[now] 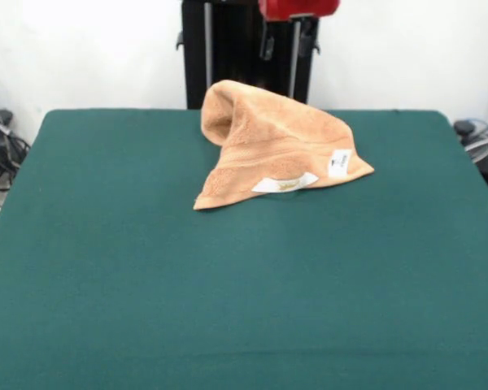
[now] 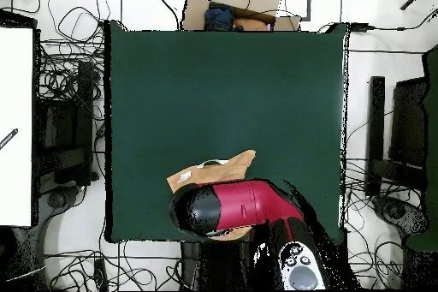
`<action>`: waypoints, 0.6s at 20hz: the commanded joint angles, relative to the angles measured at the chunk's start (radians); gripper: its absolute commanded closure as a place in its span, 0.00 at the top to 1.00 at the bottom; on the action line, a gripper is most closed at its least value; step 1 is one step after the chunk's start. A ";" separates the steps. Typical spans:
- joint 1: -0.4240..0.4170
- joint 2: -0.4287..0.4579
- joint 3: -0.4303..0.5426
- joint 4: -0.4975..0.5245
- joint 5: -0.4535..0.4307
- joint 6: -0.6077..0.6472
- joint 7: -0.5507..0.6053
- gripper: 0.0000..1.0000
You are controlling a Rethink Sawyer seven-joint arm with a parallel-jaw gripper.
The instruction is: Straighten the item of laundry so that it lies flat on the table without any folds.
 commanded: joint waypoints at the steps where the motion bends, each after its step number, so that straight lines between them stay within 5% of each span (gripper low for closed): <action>1: -0.007 0.085 0.001 -0.062 -0.088 -0.135 0.068 1.00; 12: 0.009 0.394 -0.120 -0.193 -0.206 -0.262 0.147 1.00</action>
